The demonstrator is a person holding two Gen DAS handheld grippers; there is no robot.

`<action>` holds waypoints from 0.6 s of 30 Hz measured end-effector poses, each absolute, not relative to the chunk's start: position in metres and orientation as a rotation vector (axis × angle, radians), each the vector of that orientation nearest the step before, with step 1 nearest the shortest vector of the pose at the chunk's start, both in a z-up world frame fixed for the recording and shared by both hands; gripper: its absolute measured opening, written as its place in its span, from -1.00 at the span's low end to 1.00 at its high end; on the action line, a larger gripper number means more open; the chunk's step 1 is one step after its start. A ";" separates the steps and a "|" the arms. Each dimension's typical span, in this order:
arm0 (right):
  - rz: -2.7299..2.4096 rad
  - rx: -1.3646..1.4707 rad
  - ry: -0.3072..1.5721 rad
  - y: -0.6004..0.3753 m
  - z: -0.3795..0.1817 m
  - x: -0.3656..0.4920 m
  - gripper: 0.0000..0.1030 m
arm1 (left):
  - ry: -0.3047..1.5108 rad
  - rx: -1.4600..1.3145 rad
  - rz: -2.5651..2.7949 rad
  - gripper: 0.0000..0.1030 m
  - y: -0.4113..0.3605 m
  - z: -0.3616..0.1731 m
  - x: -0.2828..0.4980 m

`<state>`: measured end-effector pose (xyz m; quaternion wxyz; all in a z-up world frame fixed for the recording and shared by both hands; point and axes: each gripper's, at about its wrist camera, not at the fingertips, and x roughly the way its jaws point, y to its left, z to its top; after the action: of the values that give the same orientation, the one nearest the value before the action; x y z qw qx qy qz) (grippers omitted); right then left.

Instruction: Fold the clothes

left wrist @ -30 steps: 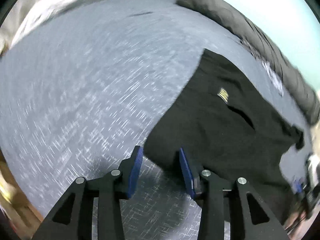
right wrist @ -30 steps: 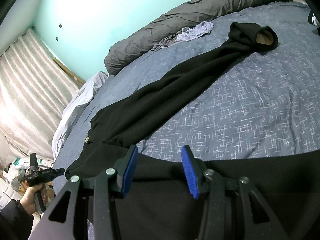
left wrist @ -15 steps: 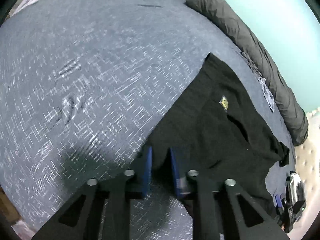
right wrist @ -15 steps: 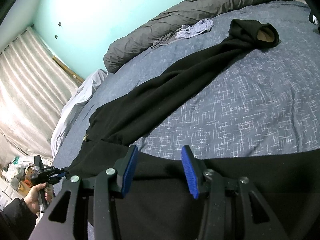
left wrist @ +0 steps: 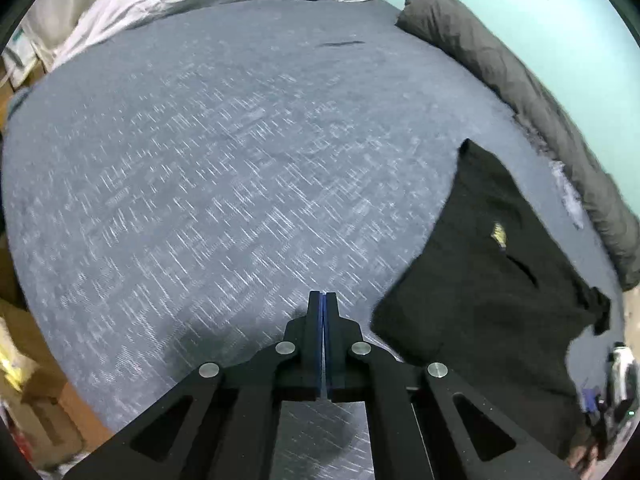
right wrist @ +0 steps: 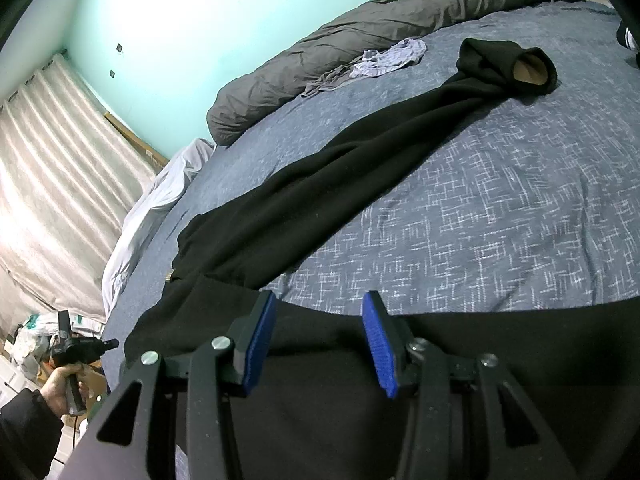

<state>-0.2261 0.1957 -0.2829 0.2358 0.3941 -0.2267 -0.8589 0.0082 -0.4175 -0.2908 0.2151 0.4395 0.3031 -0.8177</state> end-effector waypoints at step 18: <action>-2.508 1.210 -0.599 0.304 -0.239 -0.155 0.12 | 0.953 1.325 -2.482 -0.20 -0.331 -0.289 -0.014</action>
<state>-0.1551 0.3037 -0.2389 0.1463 0.4202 -0.2082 -0.8710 -0.0142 -0.3313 -0.2886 0.0855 0.4444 0.3197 -0.8324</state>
